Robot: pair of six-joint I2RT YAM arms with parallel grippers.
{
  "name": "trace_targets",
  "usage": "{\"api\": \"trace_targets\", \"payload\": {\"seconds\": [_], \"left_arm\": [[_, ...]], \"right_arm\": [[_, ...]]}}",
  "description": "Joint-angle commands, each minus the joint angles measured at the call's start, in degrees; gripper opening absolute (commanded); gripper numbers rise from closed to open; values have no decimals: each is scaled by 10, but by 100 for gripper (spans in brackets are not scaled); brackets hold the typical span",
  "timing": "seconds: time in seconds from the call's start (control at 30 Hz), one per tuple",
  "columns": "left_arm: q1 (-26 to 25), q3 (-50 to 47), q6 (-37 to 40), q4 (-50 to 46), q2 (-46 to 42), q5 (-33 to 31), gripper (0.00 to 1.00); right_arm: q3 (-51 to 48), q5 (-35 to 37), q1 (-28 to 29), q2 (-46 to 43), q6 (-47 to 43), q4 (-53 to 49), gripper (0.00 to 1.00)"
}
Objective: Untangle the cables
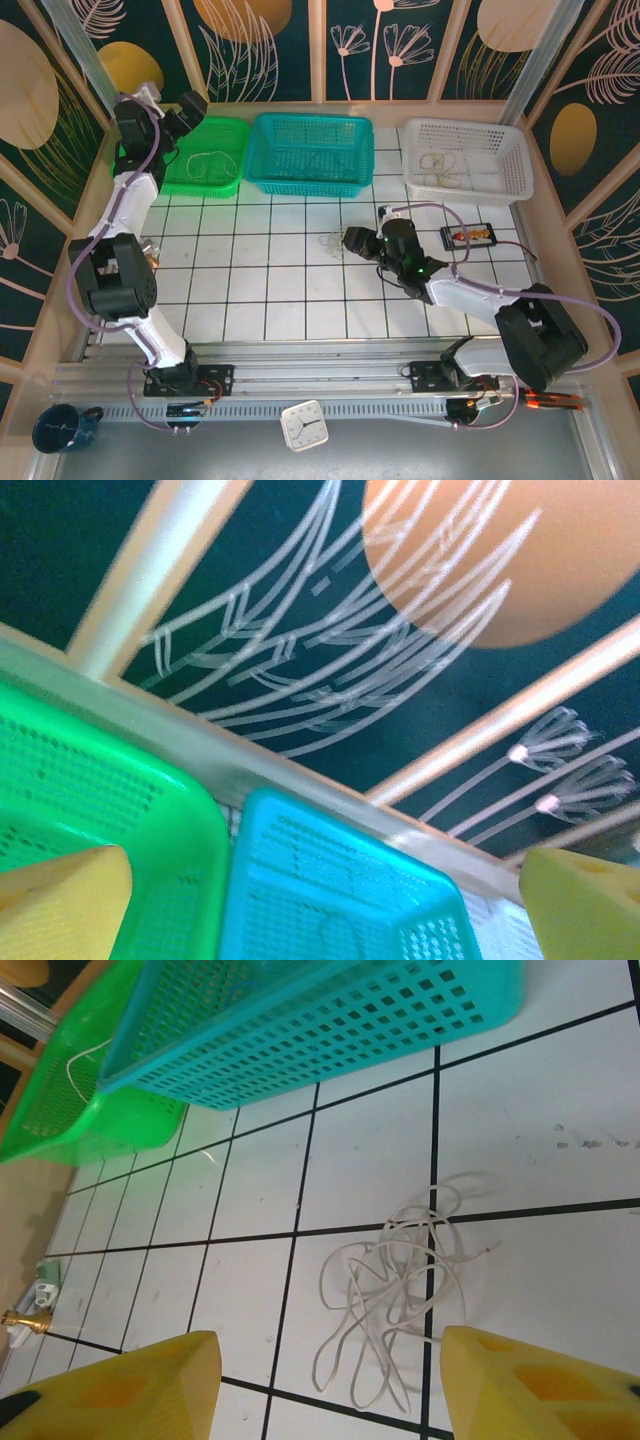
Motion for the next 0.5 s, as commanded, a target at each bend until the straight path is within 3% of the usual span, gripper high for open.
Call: {"api": "trace_targets", "payload": {"seconds": [0.0, 0.13, 0.47], "left_arm": [[-9, -56, -33, 47, -59, 56, 99], [-44, -165, -44, 64, -124, 63, 99], [-202, -429, -72, 103, -268, -55, 99]], "right_arm": [[21, 12, -3, 19, 6, -21, 60], [39, 7, -3, 54, 4, -25, 61], [80, -31, 6, 140, 12, -14, 59]]}}
